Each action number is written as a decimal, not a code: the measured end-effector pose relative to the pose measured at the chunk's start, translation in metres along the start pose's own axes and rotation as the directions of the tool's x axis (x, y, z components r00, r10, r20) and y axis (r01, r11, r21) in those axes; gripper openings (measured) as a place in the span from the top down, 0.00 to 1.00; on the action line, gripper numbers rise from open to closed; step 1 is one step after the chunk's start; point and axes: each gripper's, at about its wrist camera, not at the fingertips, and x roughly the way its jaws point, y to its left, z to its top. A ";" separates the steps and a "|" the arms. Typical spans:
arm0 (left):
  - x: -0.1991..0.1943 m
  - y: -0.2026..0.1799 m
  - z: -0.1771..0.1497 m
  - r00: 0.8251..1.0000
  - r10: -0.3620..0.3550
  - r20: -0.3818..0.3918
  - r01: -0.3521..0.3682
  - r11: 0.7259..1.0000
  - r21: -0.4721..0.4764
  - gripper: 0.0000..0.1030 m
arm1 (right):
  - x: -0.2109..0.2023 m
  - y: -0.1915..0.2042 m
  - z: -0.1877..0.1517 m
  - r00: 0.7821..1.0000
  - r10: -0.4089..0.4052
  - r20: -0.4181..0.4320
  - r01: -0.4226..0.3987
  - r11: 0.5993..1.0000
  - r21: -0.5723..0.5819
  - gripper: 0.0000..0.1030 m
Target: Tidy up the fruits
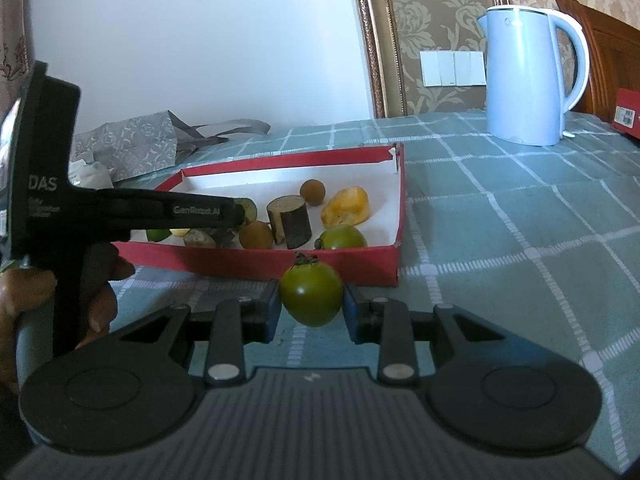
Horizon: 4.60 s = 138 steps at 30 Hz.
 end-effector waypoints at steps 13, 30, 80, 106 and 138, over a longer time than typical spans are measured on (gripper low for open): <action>-0.038 0.022 -0.024 0.999 0.030 0.041 -0.027 0.998 -0.059 0.27 | 0.003 0.001 -0.001 1.000 -0.007 -0.019 0.007 1.000 -0.010 0.70; -0.072 0.055 -0.060 0.999 0.017 -0.045 -0.023 0.989 -0.144 0.24 | -0.004 0.005 -0.002 1.000 -0.027 0.015 0.027 0.999 -0.044 0.70; -0.059 0.040 -0.068 0.993 0.044 -0.109 -0.048 0.998 -0.035 0.13 | 0.105 0.045 0.082 0.997 -0.068 0.023 0.071 0.980 -0.184 0.58; -0.073 0.041 -0.067 0.994 0.087 -0.064 -0.091 0.994 -0.065 0.13 | -0.021 0.019 0.007 0.993 -0.099 0.062 0.107 0.984 -0.145 0.14; -0.138 0.005 -0.051 0.988 0.142 0.062 -0.136 0.987 -0.091 0.13 | -0.015 0.022 0.005 0.966 -0.247 0.073 0.250 0.968 -0.034 0.00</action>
